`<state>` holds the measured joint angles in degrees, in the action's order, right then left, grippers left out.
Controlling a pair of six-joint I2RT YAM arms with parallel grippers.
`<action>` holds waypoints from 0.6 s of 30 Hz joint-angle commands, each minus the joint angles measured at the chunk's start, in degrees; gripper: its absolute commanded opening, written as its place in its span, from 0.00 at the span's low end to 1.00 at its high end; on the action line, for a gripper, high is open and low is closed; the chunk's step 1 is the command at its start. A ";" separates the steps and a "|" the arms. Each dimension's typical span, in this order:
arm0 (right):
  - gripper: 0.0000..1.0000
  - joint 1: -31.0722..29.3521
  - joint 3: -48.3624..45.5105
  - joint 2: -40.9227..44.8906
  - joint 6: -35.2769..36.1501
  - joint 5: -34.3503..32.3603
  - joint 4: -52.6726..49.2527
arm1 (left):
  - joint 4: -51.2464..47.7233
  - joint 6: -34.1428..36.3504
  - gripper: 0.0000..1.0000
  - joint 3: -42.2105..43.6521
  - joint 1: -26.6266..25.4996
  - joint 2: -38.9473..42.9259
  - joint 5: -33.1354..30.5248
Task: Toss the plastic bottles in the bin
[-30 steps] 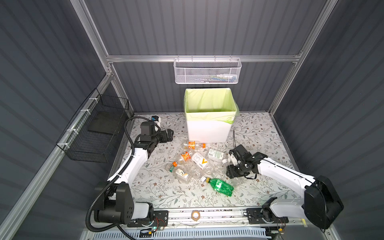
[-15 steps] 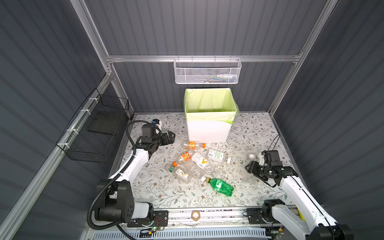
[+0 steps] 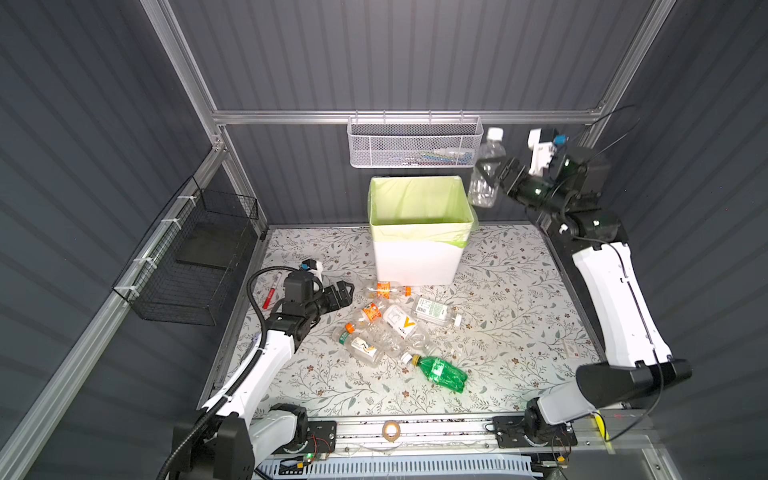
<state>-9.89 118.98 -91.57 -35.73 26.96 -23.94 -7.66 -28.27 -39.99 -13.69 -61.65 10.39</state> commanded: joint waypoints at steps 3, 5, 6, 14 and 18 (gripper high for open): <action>0.99 2.24 -6.26 -0.73 -3.82 1.76 -0.32 | -5.22 -5.16 0.98 5.21 -2.30 8.11 -3.36; 0.99 3.71 -14.06 2.29 -4.68 1.85 3.27 | -6.93 -6.08 0.98 6.27 -2.37 10.04 -3.39; 0.99 4.34 -17.66 3.74 -4.45 1.34 4.10 | -8.15 -6.17 0.98 6.28 -2.39 10.46 -2.97; 0.99 9.60 -36.65 12.21 -3.82 0.64 7.81 | -12.64 -13.39 0.97 4.82 -3.87 11.55 -0.64; 0.99 9.71 -42.74 14.65 -0.66 -2.57 6.25 | -14.04 -19.71 0.95 5.88 -5.66 10.82 -1.22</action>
<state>-0.03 78.19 -79.22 -38.96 26.55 -19.49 -18.94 -41.85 -34.41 -18.24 -51.11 8.91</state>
